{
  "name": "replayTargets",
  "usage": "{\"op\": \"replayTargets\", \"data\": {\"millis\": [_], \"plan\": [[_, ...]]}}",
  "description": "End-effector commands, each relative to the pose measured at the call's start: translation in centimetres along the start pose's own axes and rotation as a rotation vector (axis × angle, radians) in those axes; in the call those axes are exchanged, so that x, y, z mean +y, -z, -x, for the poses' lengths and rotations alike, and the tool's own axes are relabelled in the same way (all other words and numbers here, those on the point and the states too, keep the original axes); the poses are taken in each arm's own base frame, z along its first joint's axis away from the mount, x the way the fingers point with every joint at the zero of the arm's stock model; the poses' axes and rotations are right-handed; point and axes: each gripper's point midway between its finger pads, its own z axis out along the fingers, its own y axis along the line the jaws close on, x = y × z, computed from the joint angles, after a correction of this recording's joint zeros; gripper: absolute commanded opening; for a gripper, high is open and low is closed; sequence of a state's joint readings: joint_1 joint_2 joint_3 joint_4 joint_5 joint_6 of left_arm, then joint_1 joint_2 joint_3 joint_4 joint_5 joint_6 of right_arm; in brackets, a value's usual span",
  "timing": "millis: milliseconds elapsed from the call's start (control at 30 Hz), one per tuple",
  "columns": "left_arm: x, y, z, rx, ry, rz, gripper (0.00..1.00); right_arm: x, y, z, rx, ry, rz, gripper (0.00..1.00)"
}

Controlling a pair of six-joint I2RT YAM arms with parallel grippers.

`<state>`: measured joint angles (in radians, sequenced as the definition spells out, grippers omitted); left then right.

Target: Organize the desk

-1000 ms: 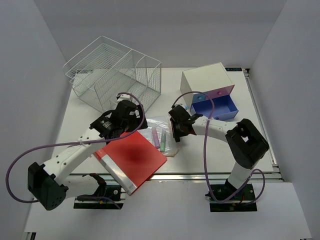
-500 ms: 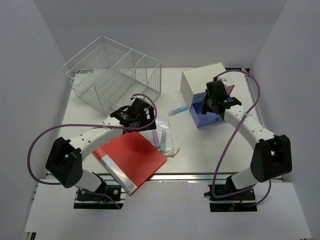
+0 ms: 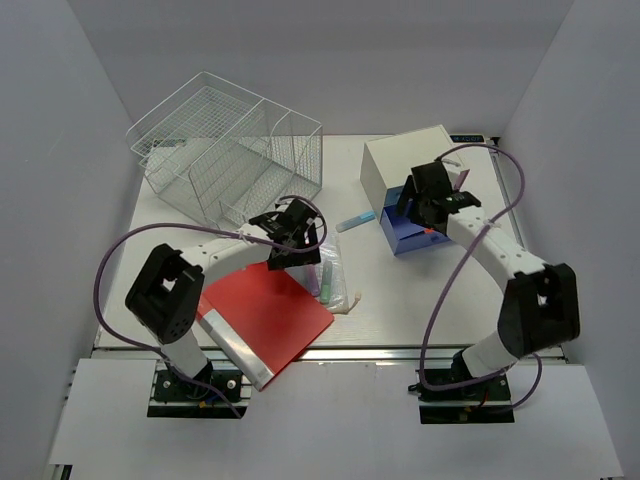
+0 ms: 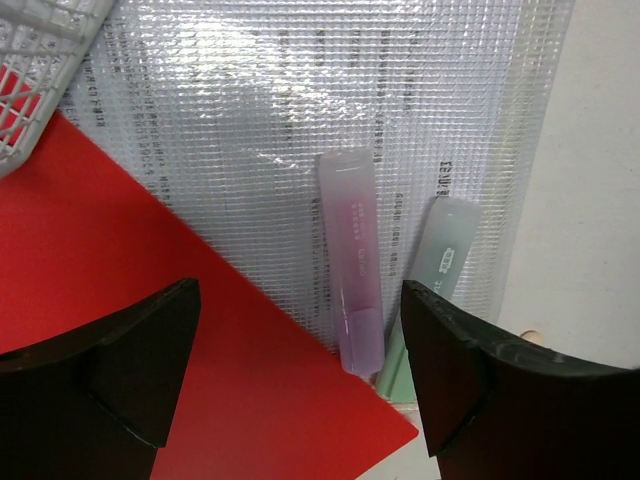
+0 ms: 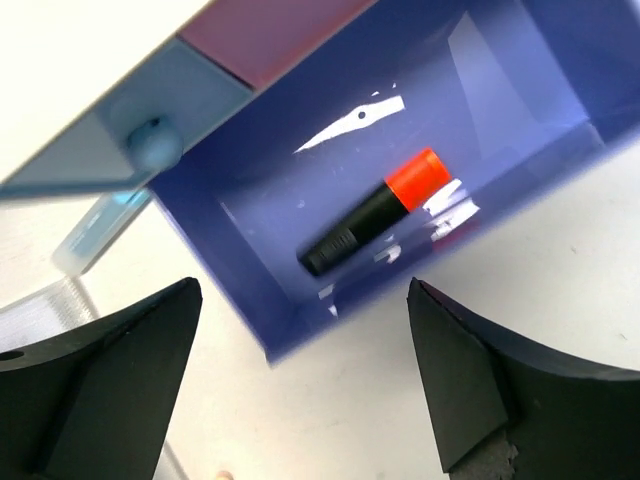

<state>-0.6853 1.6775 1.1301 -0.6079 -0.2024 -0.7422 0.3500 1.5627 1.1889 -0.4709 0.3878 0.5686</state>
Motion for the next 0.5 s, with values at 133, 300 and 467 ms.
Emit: {"op": "replayTargets", "data": {"millis": [133, 300, 467], "plan": [[-2.4, -0.6, 0.5, -0.033, -0.009, 0.025, 0.87, -3.0, 5.1, 1.0, -0.139, -0.036, -0.002, 0.89], [-2.3, -2.5, -0.8, -0.009, 0.007, 0.078, 0.78, -5.1, 6.5, -0.3, -0.133, -0.022, -0.038, 0.89], [-2.1, -3.5, -1.1, 0.014, 0.007, 0.123, 0.59, -6.6, 7.4, -1.7, -0.124, -0.008, -0.06, 0.89]]}}
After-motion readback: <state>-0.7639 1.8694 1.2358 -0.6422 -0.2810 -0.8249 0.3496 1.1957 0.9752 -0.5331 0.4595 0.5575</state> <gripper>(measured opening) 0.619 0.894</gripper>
